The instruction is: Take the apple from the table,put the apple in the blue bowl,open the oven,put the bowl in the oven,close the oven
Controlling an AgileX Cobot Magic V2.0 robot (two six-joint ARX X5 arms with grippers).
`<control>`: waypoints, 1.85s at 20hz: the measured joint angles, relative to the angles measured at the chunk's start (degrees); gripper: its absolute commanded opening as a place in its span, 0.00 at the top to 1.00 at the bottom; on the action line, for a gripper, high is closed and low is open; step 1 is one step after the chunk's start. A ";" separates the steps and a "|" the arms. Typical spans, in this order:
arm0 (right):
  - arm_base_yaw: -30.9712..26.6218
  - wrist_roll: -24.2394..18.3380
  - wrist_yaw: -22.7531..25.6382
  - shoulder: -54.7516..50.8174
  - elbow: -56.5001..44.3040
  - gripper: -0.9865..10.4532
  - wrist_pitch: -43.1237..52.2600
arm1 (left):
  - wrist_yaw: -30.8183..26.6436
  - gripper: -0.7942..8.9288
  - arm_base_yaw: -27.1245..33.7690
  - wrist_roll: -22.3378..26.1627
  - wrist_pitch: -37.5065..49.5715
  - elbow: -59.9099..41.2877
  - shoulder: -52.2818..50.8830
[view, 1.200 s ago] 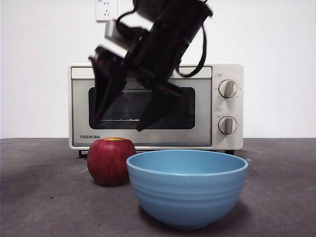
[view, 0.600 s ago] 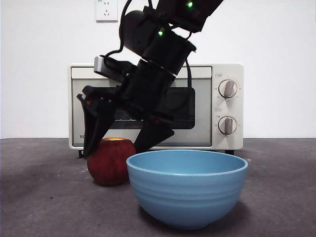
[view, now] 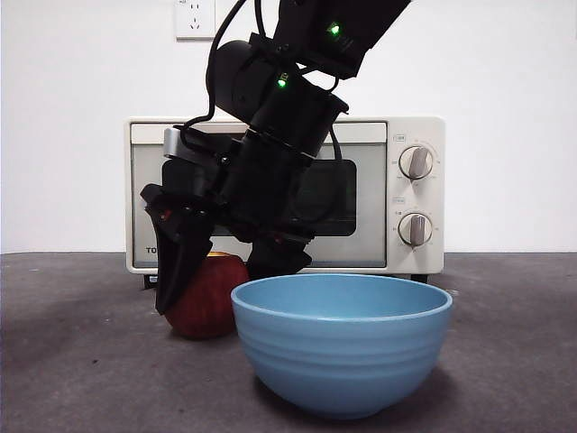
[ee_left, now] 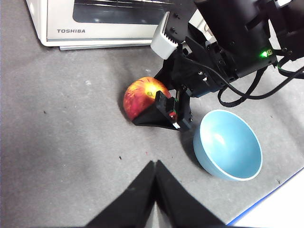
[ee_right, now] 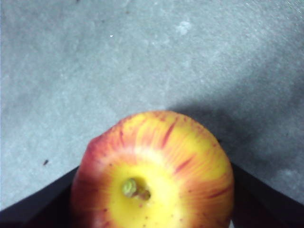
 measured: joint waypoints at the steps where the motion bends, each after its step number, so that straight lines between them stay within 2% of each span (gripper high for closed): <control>1: 0.02 0.11 0.07 -0.11 0.00 0.62 -0.13 | 0.00 0.91 0.00 0.00 0.00 0.00 0.00; 5: 0.09 0.20 0.11 -5.22 0.00 0.62 -2.91 | 0.00 0.91 0.00 0.00 0.07 0.00 0.00; 12: 0.31 0.15 0.11 -19.41 -0.50 0.62 -16.06 | 0.02 0.91 0.00 0.00 0.09 0.00 0.00; 19: 1.31 0.26 1.22 -30.91 -17.29 0.62 -13.57 | 0.00 0.91 0.00 0.00 0.09 0.00 0.00; 26: 1.99 2.84 1.60 -32.17 -30.53 0.62 -2.32 | 0.00 0.91 0.00 0.00 0.09 0.00 0.00; 30: 2.64 3.21 1.55 -32.15 -32.28 0.55 0.59 | 0.00 0.91 0.00 0.00 0.09 0.00 0.00; 37: 3.78 3.21 1.55 -30.58 -32.28 0.54 1.16 | 0.00 0.91 0.00 0.00 0.09 0.00 0.00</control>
